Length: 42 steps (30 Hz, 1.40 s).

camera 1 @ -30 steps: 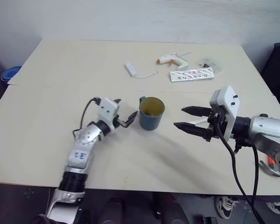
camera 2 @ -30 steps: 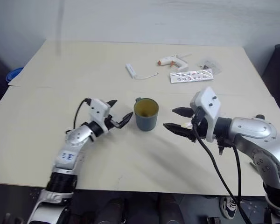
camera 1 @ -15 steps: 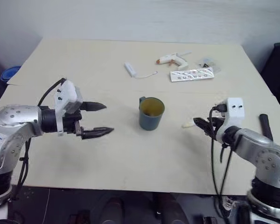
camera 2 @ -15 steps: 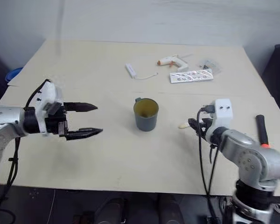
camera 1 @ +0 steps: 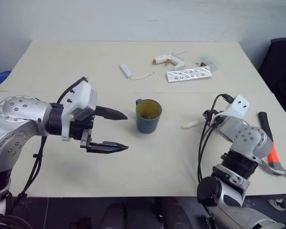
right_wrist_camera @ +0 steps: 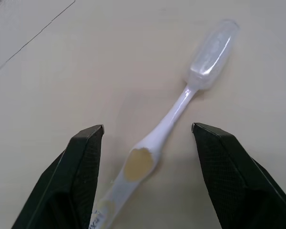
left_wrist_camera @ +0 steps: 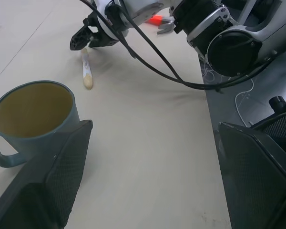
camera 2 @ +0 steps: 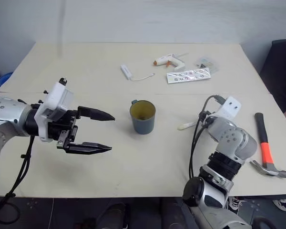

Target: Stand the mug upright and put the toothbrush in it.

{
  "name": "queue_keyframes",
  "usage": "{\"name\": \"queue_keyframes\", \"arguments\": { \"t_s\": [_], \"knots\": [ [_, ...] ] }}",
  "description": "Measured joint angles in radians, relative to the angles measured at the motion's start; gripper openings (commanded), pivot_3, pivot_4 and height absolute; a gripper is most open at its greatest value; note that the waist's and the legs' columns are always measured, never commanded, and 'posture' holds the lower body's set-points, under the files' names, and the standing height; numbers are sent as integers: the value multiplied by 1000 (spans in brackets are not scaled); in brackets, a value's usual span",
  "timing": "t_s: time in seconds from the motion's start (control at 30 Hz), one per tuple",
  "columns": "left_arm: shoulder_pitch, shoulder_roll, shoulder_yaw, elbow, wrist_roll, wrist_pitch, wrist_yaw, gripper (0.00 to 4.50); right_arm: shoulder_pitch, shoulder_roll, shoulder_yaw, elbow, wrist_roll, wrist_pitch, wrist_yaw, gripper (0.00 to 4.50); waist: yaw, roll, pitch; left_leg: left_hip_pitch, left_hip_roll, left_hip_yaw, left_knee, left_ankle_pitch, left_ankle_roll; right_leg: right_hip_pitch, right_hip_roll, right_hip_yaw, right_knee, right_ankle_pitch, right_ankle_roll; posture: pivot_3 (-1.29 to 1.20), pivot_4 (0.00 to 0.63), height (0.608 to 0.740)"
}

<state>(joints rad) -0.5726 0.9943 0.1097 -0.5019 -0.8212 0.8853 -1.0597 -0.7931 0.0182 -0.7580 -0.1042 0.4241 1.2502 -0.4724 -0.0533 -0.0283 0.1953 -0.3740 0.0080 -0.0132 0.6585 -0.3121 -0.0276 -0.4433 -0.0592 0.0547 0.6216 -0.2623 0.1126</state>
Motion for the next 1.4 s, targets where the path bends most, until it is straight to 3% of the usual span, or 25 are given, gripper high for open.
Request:
{"name": "queue_keyframes", "arguments": {
  "t_s": [0.03,0.13,0.4,0.73,0.83,0.93,1.17,1.4],
  "knots": [
    [-4,-1,0,0,0,0,3,4447,-11,8,-9,12,0,-10,-9,3090,-3,-1,0,0,0,0,0,0,0,0,0,0,0,0,0,0,150,740],
    [-9,-3,-3,0,0,-4,11,4500,-23,18,-27,40,1,-33,-25,2516,-7,-2,-2,2,0,0,0,0,0,1,0,1,-1,0,0,0,150,740],
    [-33,-3,-11,5,0,-11,13,4500,-25,26,-38,56,8,-52,-47,29,-14,-4,-3,4,2,1,0,0,0,2,3,1,-1,0,-1,0,150,740],
    [-33,-3,-15,9,5,-18,10,4500,-11,9,-1,48,25,-52,-35,29,-29,-4,-3,4,3,0,-4,0,0,2,4,2,-1,-1,-2,0,150,740],
    [-33,-3,-19,11,7,-23,10,4500,-6,5,5,36,24,-37,-41,608,-29,-4,-3,4,3,0,-5,0,0,2,4,2,-1,-1,-2,0,150,740],
    [-33,-3,-20,12,8,-27,10,4500,-18,19,-33,-6,25,32,-76,1542,-29,-4,-3,3,3,0,-7,0,0,0,4,2,0,-1,-2,0,150,740],
    [-32,-4,-22,17,16,-43,9,4500,-105,126,-128,-86,5,168,-152,1542,-30,-2,-1,3,4,0,-9,0,-1,-2,5,2,0,-2,-3,0,150,740],
    [-32,-15,-35,19,28,-58,13,4500,-125,131,-125,-71,-33,146,-149,1542,-30,-1,-1,2,4,1,-9,0,-1,-2,3,2,-1,-1,-3,0,150,740]
  ]
}}
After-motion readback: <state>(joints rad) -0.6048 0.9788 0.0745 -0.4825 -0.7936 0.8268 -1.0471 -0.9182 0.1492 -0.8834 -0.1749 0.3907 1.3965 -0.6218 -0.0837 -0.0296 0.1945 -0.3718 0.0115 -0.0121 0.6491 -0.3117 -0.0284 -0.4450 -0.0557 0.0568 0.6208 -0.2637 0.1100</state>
